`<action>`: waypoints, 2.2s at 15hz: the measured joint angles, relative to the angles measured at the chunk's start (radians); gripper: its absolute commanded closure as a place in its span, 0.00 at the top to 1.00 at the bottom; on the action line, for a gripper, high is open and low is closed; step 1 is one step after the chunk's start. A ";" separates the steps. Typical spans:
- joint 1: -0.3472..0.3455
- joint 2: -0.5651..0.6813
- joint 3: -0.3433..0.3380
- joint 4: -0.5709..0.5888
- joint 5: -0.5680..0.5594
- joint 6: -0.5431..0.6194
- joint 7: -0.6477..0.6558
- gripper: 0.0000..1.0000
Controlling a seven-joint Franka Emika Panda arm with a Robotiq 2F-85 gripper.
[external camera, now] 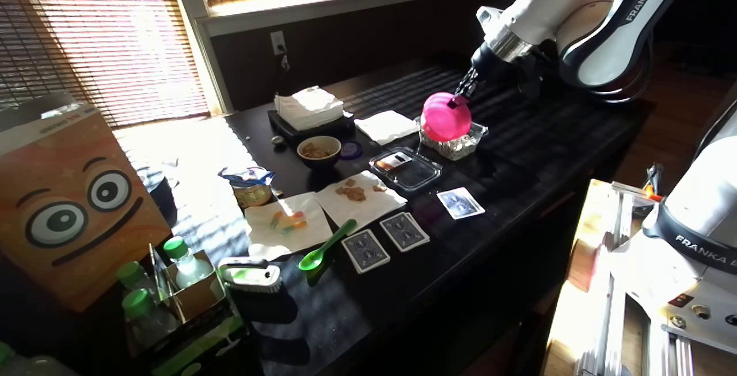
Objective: Move the objects from the pink bowl into the glass bowl
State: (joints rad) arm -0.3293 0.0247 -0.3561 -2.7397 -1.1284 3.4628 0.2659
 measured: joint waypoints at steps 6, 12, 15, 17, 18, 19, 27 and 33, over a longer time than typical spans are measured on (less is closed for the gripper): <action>-0.056 0.105 0.000 0.033 -0.229 0.005 0.254 0.01; -0.119 0.160 -0.023 0.094 -0.518 -0.004 0.442 0.01; -0.112 0.182 -0.062 0.127 -0.664 -0.016 0.518 0.01; -0.090 0.201 -0.102 0.151 -0.755 -0.021 0.565 0.05; -0.071 0.211 -0.129 0.163 -0.800 -0.021 0.590 0.05; -0.046 0.223 -0.160 0.178 -0.845 -0.021 0.616 0.16; 0.315 0.323 -0.531 0.353 -1.189 0.158 0.904 0.80; 0.483 0.327 -0.677 0.519 -1.308 0.427 1.152 1.00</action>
State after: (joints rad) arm 0.1533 0.3520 -1.0331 -2.2211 -2.4366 3.8899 1.4178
